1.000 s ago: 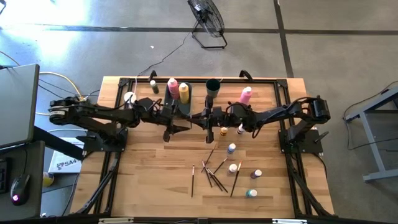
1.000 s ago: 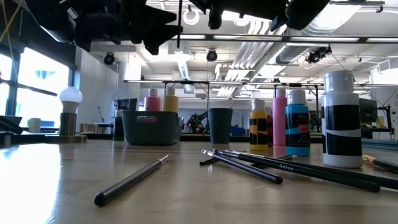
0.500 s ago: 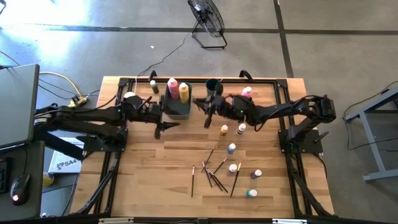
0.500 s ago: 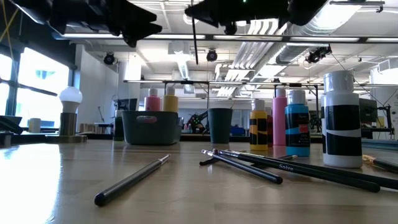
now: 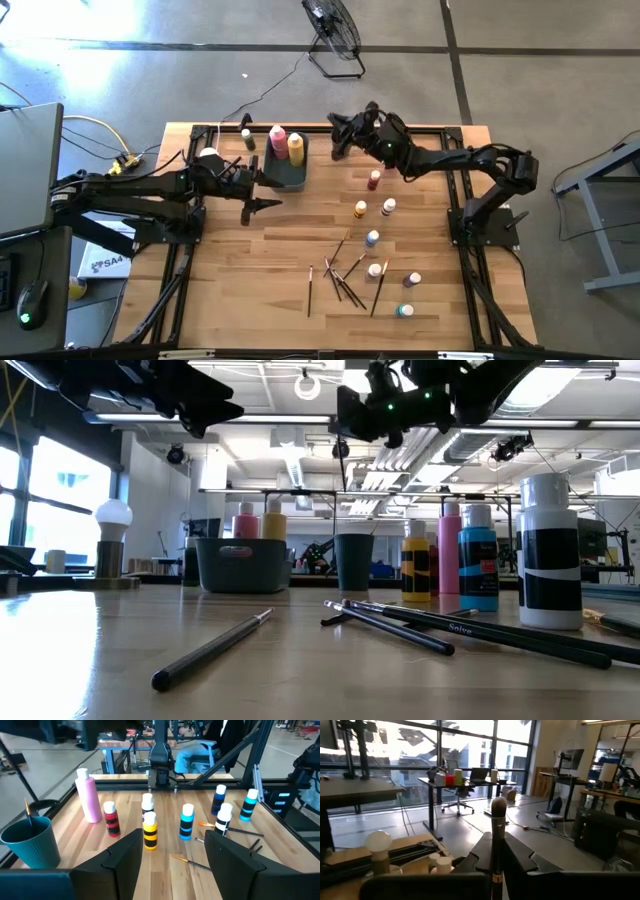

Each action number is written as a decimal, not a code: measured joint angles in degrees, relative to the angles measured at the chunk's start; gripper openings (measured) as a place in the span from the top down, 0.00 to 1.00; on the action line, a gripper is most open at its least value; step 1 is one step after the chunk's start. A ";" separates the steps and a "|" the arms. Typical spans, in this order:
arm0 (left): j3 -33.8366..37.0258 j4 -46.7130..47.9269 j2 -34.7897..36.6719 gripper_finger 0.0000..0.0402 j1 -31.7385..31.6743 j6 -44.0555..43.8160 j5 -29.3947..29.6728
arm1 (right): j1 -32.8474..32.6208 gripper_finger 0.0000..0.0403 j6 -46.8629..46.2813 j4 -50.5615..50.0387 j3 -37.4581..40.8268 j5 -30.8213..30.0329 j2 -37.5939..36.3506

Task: Pick & Place Paint Supplies
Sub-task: Put the silver paint brush into the green cup, then put the large pink paint bottle into the green bin

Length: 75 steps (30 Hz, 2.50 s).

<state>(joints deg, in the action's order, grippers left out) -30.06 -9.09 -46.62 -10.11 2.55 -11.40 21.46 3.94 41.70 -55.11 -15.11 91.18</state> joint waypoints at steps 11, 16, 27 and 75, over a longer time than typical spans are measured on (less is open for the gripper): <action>0.00 -0.13 -0.02 0.47 0.00 -0.02 0.18 | 3.89 0.97 -1.35 0.76 0.02 -4.31 5.38; 0.00 -0.09 -0.02 0.47 0.00 -0.04 0.18 | 4.48 0.97 -1.35 3.71 0.02 -6.00 8.95; 0.00 0.27 -0.02 0.47 0.00 -0.06 0.18 | 5.19 0.97 -2.75 3.42 0.02 -10.00 13.33; 0.02 6.06 -0.04 0.47 0.00 -2.82 0.18 | -16.20 0.73 5.20 -40.51 0.02 -8.33 -22.40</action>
<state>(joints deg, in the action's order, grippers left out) -30.04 -3.03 -46.65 -10.11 -0.27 -11.23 5.26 9.15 1.19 -55.09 -23.44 68.77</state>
